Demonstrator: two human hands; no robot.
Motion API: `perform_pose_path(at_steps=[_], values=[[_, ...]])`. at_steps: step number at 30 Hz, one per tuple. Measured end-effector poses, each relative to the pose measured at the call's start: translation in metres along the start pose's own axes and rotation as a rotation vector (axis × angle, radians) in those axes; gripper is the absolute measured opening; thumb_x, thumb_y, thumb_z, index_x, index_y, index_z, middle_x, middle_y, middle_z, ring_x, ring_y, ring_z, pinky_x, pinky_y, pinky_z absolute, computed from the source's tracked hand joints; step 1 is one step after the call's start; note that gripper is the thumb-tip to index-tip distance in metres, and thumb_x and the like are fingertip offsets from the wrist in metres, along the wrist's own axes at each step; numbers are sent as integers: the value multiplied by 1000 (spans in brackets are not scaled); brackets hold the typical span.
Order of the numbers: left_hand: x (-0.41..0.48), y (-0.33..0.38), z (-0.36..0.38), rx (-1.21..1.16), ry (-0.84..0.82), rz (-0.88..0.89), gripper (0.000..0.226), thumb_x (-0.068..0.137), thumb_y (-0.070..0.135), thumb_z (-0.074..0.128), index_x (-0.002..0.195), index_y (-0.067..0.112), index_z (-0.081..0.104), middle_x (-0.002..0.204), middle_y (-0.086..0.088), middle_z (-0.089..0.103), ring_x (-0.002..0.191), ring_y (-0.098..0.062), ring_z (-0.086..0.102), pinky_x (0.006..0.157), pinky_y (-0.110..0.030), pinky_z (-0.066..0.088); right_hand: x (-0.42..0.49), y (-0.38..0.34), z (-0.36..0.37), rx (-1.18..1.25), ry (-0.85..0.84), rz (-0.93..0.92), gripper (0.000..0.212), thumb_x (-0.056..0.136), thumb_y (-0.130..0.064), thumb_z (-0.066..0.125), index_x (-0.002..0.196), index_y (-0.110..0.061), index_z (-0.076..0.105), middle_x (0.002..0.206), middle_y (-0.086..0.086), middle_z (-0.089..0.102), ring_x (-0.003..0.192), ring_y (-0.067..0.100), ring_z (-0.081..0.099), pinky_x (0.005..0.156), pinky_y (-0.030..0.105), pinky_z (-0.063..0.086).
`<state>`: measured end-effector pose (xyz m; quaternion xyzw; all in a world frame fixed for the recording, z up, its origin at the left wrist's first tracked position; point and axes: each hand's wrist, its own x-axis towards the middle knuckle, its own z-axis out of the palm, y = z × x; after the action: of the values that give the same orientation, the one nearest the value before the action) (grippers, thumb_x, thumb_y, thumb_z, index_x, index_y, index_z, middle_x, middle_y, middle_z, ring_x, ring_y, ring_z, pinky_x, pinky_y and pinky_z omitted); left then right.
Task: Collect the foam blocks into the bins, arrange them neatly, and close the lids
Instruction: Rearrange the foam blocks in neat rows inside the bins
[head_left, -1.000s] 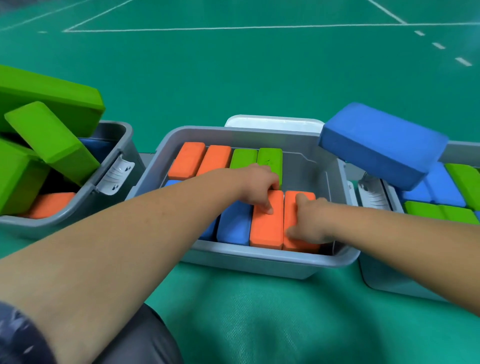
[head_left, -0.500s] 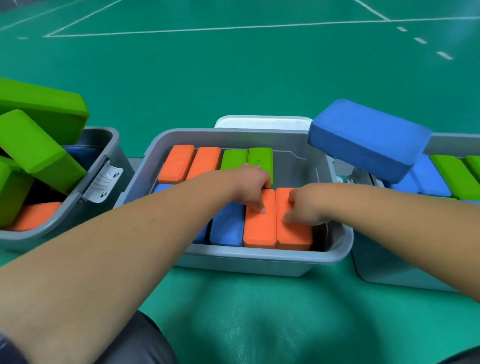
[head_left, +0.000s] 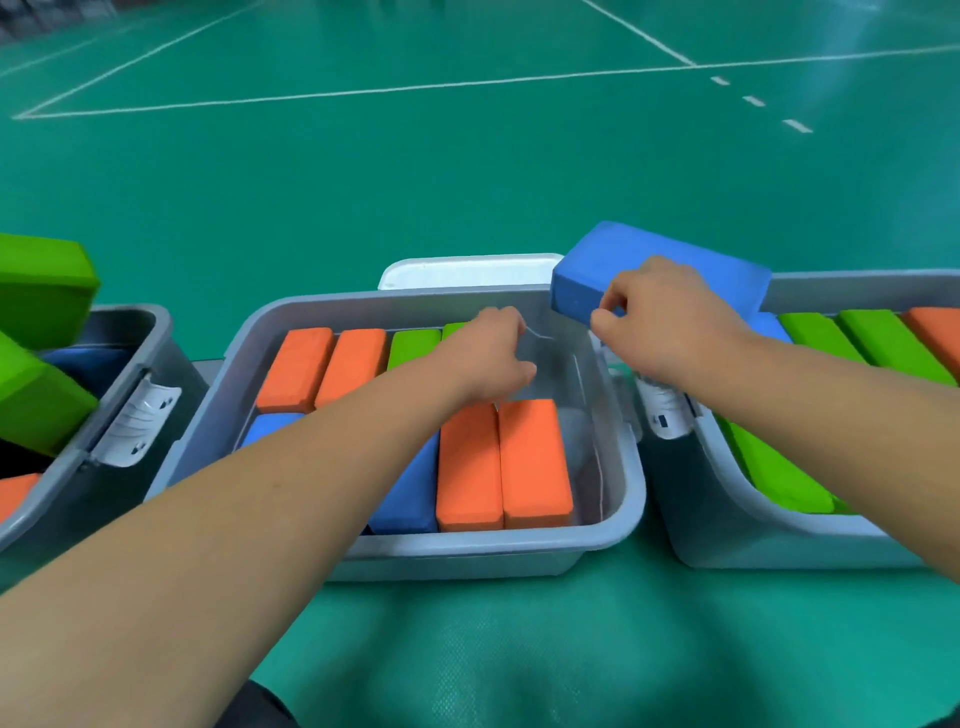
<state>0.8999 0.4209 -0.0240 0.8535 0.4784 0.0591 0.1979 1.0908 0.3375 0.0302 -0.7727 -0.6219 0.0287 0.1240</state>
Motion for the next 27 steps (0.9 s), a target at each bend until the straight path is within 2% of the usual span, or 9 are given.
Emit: perform_pose_path(at_steps=[2, 5, 9, 12, 14, 17, 20, 23, 27], values=[[6, 10, -1, -25, 60, 35, 51, 93, 32, 68, 137, 13, 51, 135, -10, 50, 120, -29, 56, 103, -38, 46, 3, 17, 1, -63, 95, 7, 33, 97, -43, 53, 118, -21, 66, 121, 10, 50, 115, 35, 44, 93, 44, 45], [15, 24, -4, -97, 122, 47, 55, 94, 30, 67, 142, 12, 46, 139, -9, 44, 119, -27, 55, 94, -31, 42, 4, 40, 7, -136, 190, 90, 54, 97, -49, 54, 135, -11, 55, 132, 16, 44, 116, 39, 43, 98, 48, 41], [26, 32, -6, -261, 118, -39, 69, 95, 31, 64, 155, 13, 34, 156, -7, 34, 116, -22, 53, 89, -27, 37, 7, 60, 13, -108, 123, 336, 71, 98, -56, 52, 141, -1, 41, 141, 22, 37, 125, 43, 40, 104, 49, 38], [31, 33, -8, -415, 107, -100, 80, 95, 33, 62, 164, 20, 24, 168, -2, 27, 133, -19, 48, 97, -28, 38, 10, 69, 15, 35, 105, 509, 80, 95, -58, 55, 143, 3, 34, 144, 24, 38, 131, 44, 40, 106, 48, 37], [32, 33, -5, -495, 86, -112, 84, 95, 34, 64, 166, 25, 20, 170, 1, 26, 147, -20, 40, 112, -35, 39, 14, 75, 19, 141, 61, 609, 92, 91, -65, 56, 146, 5, 31, 145, 25, 42, 134, 43, 42, 106, 47, 39], [31, 35, 1, -582, 53, -112, 86, 94, 35, 65, 166, 29, 19, 170, 5, 27, 150, -20, 36, 118, -39, 36, 20, 83, 24, 329, -16, 699, 104, 82, -71, 53, 147, 5, 27, 138, 24, 51, 126, 43, 51, 101, 48, 48], [30, 40, 5, -636, 49, -66, 75, 95, 31, 64, 161, 37, 29, 153, 16, 43, 133, -13, 45, 103, -31, 38, 23, 87, 25, 464, 0, 710, 84, 87, -61, 53, 137, 4, 36, 111, 17, 61, 103, 38, 60, 86, 44, 52], [31, 45, 7, -651, 73, -38, 68, 95, 28, 65, 156, 37, 37, 137, 19, 50, 121, -9, 48, 96, -28, 37, 23, 91, 25, 577, -8, 689, 61, 98, -47, 47, 130, 5, 47, 88, 11, 54, 77, 27, 54, 65, 35, 42], [35, 46, 8, -689, 97, -61, 64, 95, 28, 65, 155, 29, 41, 143, 16, 51, 121, -7, 48, 97, -28, 37, 18, 94, 21, 669, 26, 738, 68, 97, -48, 54, 139, 2, 37, 86, 6, 48, 75, 23, 50, 62, 35, 39]])
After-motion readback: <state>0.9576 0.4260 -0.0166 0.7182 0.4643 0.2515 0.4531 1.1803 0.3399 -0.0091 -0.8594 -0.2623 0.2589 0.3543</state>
